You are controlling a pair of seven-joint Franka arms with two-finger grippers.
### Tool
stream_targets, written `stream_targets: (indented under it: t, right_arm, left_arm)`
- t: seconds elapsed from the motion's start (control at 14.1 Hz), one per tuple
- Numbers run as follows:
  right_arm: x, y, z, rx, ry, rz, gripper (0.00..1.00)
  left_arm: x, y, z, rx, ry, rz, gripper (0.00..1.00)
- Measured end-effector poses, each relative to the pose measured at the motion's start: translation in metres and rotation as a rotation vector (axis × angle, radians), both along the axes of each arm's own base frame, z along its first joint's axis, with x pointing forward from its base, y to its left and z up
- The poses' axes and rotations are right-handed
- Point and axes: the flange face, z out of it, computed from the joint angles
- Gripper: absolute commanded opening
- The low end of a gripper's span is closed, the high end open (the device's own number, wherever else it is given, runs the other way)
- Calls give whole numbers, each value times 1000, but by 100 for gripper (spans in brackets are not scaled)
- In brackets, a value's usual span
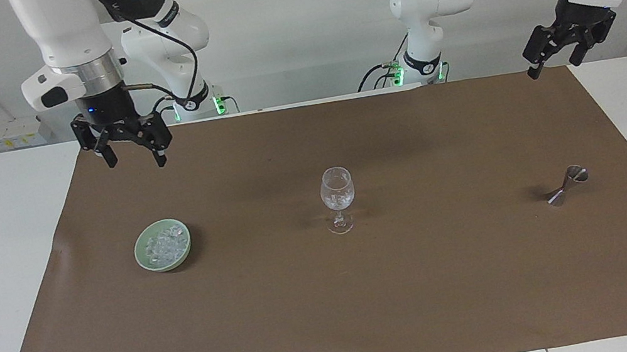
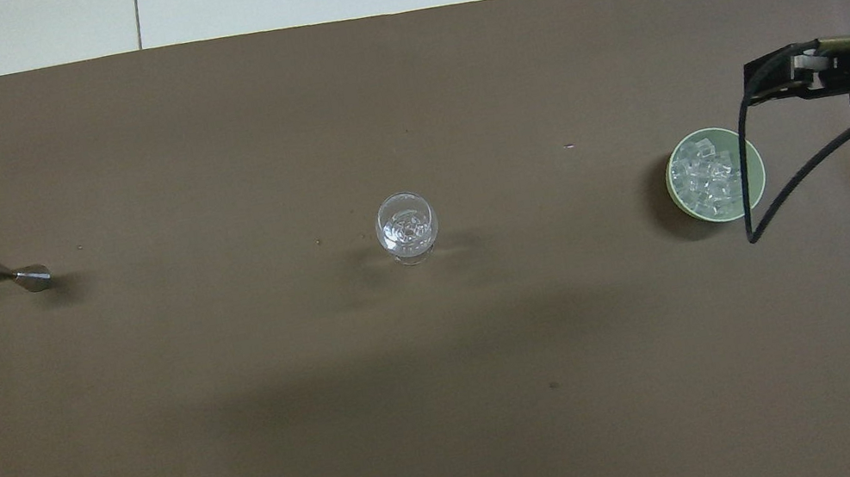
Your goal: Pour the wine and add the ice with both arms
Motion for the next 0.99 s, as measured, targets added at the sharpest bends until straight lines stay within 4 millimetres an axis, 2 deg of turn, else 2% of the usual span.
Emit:
stream_targets:
  t: [0.14,0.28,0.57,0.78,0.99]
  right_arm:
    - [-6,-32,2,-2,38,17,100]
    - [-15,-44,4,-3,69,20,100]
    - [-26,-43,-4,1,87,24,100]
    - [-28,-42,9,0,79,30,100]
    - [-31,-41,19,14,83,33,100]
  left_arm:
    - [0,0,-1,0,3,0,100]
    - [0,0,-2,0,6,-1,100]
    - [5,2,-12,3,33,4,100]
    - [9,-2,-19,8,48,0,100]
    - [9,-4,-18,10,52,-4,100]
